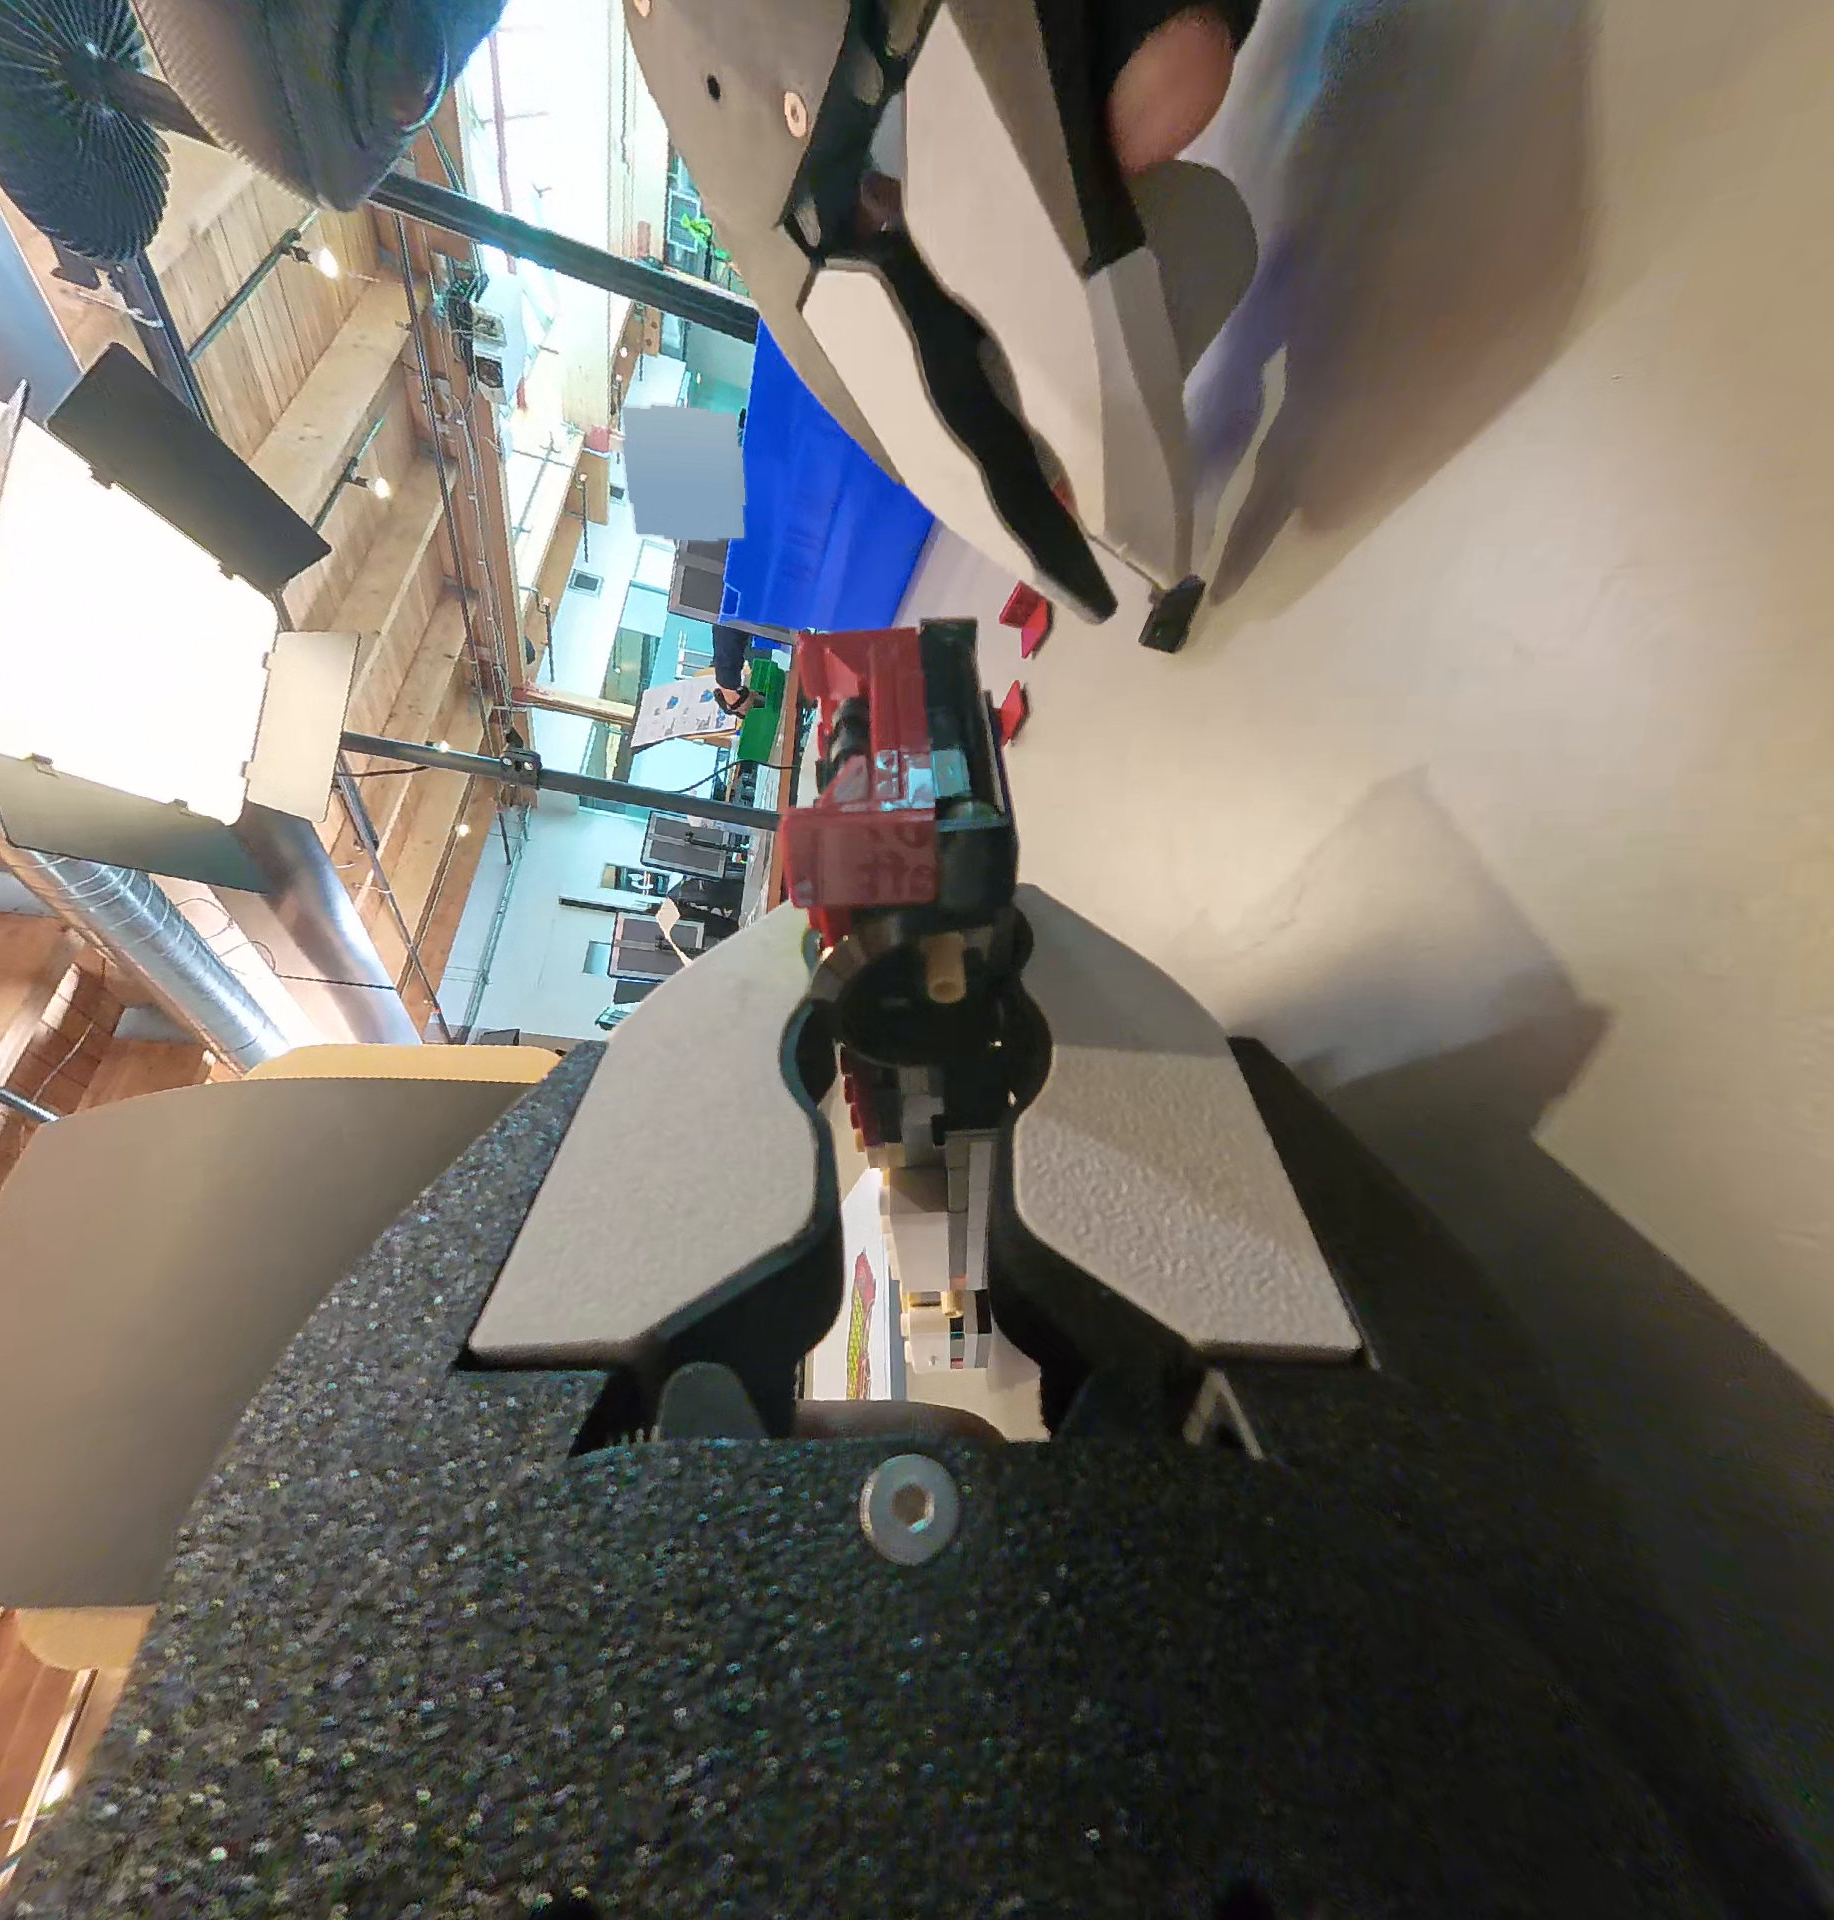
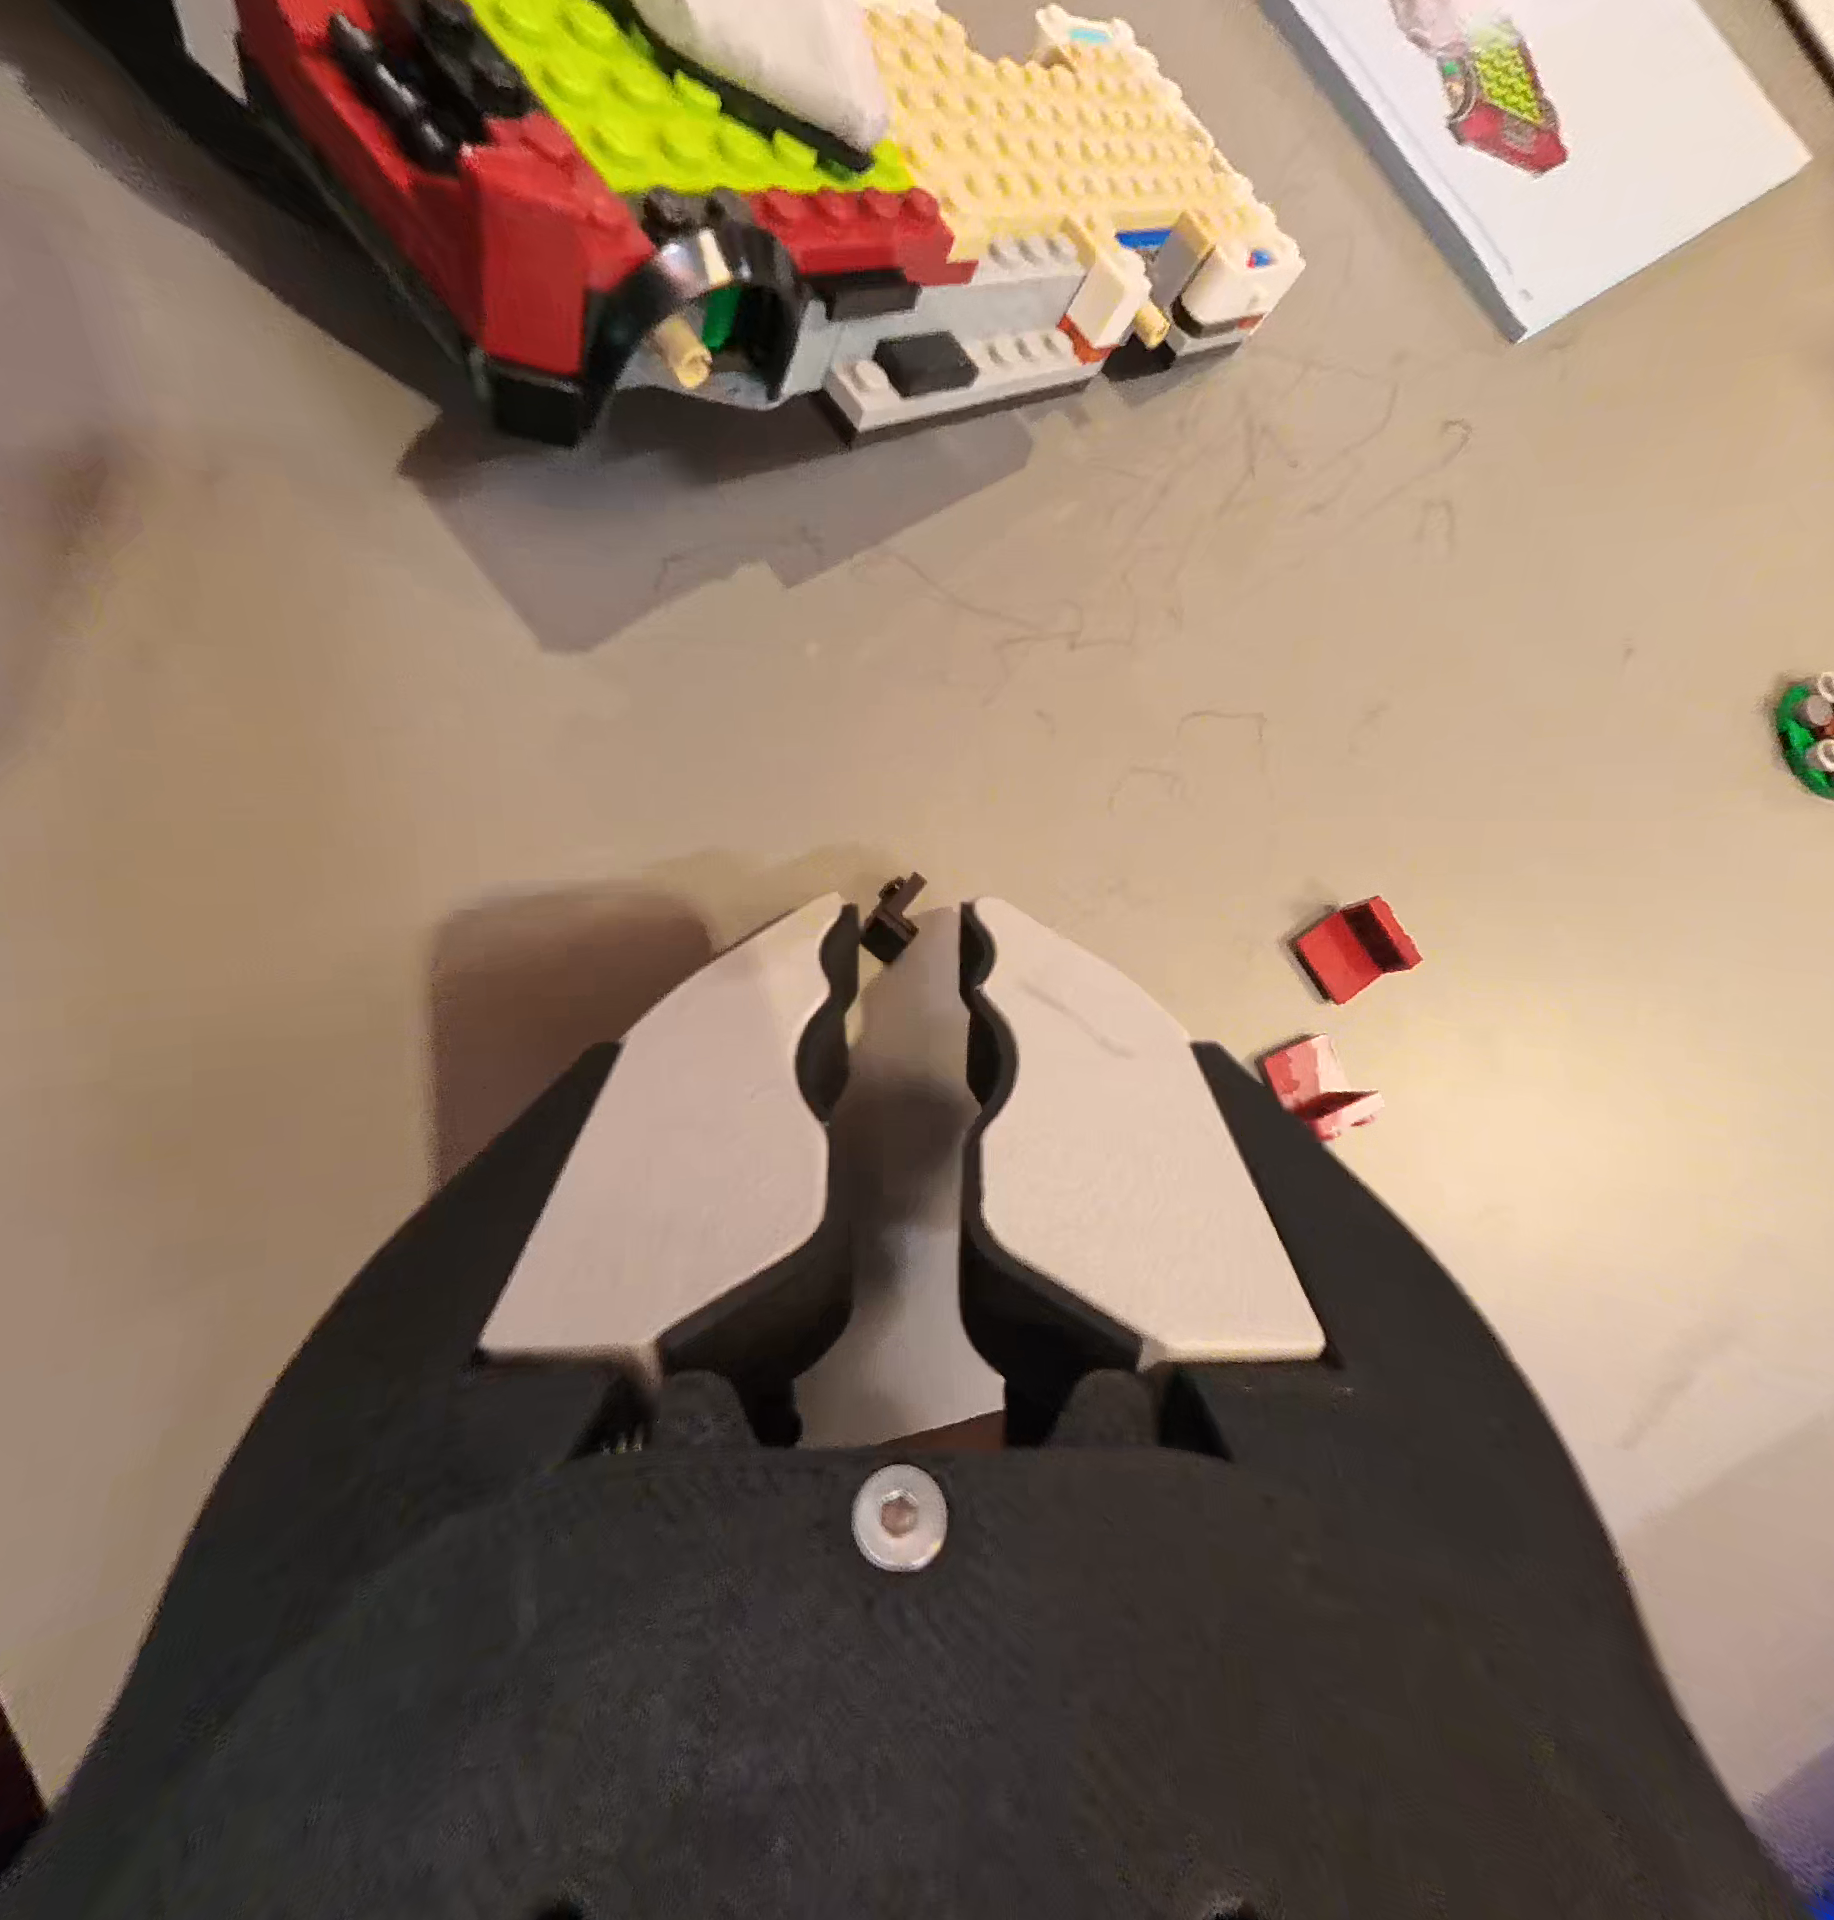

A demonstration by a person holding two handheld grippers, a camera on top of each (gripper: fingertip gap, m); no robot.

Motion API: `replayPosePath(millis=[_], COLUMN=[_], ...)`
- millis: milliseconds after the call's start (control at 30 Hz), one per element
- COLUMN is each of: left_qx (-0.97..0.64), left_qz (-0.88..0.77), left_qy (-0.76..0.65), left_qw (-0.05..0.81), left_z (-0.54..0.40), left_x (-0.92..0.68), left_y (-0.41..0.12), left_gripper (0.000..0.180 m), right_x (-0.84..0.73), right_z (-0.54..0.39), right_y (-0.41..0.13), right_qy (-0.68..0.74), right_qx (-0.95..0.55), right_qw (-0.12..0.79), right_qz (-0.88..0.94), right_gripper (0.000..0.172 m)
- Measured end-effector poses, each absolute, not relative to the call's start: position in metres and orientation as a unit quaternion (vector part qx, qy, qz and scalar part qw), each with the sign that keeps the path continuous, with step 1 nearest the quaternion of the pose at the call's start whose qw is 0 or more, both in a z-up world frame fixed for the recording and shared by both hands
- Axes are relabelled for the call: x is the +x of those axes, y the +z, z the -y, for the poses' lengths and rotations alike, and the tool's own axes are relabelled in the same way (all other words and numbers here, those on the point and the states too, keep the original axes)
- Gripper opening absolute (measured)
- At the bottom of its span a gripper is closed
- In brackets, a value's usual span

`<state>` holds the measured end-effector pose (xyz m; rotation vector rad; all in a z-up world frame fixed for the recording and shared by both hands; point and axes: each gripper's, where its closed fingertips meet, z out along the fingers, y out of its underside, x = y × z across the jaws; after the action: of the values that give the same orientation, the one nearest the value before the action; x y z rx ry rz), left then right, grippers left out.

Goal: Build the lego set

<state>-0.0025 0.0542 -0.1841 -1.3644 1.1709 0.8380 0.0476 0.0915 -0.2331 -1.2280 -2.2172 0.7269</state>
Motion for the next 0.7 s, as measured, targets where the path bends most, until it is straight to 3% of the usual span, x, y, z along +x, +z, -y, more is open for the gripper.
replayPosePath(millis=[200, 700], left_qx=[-0.576, -0.579], left_qz=[-0.496, -0.496], left_qy=[0.358, 0.360], left_qw=[0.543, 0.537], left_z=[-0.053, -0.052], left_x=[-0.002, -0.003], left_y=[-0.185, -0.186], left_gripper=[0.028, 0.028], right_x=[0.048, 0.048], right_z=[-0.092, -0.101], right_y=[-0.235, -0.236], right_qy=[0.265, 0.270], right_qx=[-0.454, -0.500], right_qw=[0.249, 0.229], right_qz=[0.813, 0.790], right_gripper=[0.000, 0.024])
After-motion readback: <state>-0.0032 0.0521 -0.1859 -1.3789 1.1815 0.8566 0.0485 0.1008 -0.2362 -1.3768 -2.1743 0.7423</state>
